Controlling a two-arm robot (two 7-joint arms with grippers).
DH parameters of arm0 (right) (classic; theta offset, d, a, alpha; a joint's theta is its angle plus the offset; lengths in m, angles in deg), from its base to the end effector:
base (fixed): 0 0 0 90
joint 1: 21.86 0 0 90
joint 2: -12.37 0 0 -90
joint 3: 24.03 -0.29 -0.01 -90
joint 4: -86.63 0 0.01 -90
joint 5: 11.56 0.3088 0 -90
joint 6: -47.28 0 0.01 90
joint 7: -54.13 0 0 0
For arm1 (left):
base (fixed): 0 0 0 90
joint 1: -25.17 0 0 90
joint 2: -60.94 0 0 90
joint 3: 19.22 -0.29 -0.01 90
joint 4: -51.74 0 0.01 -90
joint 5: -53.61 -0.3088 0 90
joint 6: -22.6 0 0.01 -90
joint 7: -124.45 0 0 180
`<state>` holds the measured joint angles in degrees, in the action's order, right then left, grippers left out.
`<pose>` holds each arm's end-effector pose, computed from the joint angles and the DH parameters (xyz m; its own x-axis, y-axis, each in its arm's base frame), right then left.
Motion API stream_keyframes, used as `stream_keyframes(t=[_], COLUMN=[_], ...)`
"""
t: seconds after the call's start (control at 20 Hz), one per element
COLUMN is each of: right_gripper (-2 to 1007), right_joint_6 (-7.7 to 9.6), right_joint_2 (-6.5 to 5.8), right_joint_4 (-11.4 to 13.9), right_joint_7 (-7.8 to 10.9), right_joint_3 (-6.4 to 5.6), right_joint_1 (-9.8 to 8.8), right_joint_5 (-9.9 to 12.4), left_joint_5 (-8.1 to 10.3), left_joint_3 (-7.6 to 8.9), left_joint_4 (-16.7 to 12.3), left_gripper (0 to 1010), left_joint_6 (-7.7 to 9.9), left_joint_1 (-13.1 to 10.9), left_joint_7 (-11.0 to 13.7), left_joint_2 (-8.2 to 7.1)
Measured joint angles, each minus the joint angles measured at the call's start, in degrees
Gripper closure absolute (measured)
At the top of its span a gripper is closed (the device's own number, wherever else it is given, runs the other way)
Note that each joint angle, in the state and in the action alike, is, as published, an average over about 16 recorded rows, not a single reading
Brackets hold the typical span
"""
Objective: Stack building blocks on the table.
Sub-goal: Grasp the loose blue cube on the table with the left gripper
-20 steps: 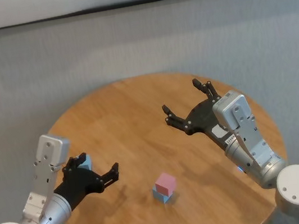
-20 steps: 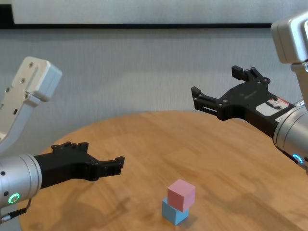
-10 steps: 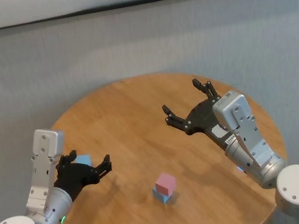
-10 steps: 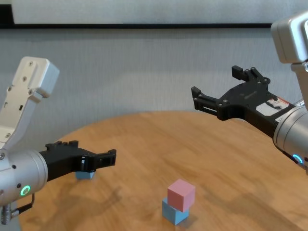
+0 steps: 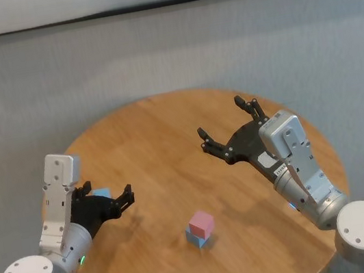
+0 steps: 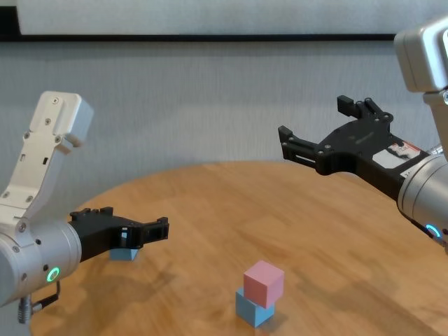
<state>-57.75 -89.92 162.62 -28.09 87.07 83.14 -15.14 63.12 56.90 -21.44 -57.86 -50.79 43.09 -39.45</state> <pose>0.3867 0.0320 -0.3002 0.4150 -0.8333 0.3652 0.8633 0.4874 0.1309 0.3906 -0.0029 -0.3151 0.3211 0.9467 0.0258 -0.9163 0.3037 0.2611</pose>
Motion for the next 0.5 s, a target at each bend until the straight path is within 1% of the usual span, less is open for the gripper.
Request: stream_keyframes(t=[0.5], right_gripper=[4], right_joint_6=[0.0], right_joint_2=[0.0], right_joint_4=[0.0], right_joint_7=[0.0], right_joint_3=[0.0], right_joint_1=[0.0], right_joint_5=[0.0], left_joint_5=[-1.17], left_joint_3=[1.27], left_joint_4=[2.7], left_gripper=[8], left_joint_6=[-1.35], left_joint_1=[0.5], left_joint_7=[0.3], left_joint_2=[0.84])
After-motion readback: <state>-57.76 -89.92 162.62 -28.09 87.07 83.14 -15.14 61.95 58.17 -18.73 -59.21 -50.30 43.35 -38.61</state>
